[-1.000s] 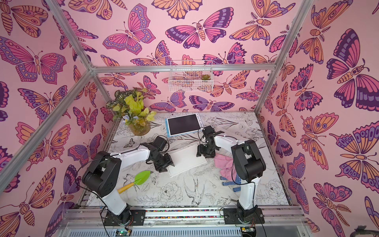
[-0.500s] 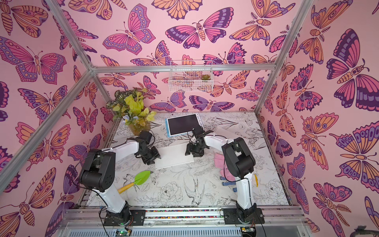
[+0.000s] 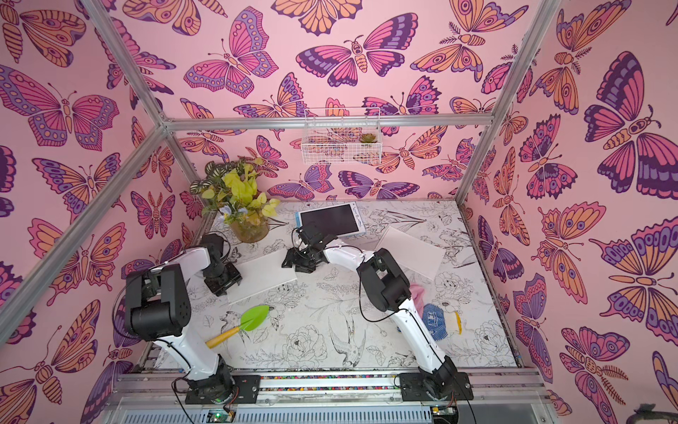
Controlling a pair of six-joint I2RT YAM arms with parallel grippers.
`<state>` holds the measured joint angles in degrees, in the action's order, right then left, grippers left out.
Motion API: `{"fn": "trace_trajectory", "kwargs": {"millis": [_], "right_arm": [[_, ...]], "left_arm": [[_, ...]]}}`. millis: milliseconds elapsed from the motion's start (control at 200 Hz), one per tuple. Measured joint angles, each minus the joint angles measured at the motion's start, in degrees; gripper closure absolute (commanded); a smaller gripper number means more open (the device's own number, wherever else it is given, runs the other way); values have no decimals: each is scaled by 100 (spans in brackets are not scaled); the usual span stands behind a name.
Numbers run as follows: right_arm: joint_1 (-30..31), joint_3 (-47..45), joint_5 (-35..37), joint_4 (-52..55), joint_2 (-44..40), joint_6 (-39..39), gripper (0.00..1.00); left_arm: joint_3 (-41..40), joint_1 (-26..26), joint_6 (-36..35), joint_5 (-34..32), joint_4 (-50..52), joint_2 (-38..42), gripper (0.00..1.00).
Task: Wipe the drawing tablet
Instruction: Move the drawing tablet to the center of the board.
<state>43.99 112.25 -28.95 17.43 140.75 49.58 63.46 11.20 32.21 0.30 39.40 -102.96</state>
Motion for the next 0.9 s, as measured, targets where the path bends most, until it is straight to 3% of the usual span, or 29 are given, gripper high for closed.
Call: {"fn": "trace_trajectory", "kwargs": {"millis": [280, 441, 606, 721, 896], "right_arm": [[15, -17, 24, 358, -131, -466, 37], [-131, -841, 140, 636, -1132, -914, 37], [-820, -1322, 238, 702, -2190, -1285, 36], [-1351, -1388, 304, 704, -2358, -1493, 37], [-1659, -1794, 409, 693, -2354, -1550, 40]], "left_arm": [[168, -122, -118, 9, 116, 321, 38], [586, -927, 199, 564, 98, 839, 38], [859, -1803, 675, 968, -70, 896, 38], [861, -1937, 935, 1043, -57, 831, 38], [1102, -2227, 1351, 1467, -387, 426, 43]]}}
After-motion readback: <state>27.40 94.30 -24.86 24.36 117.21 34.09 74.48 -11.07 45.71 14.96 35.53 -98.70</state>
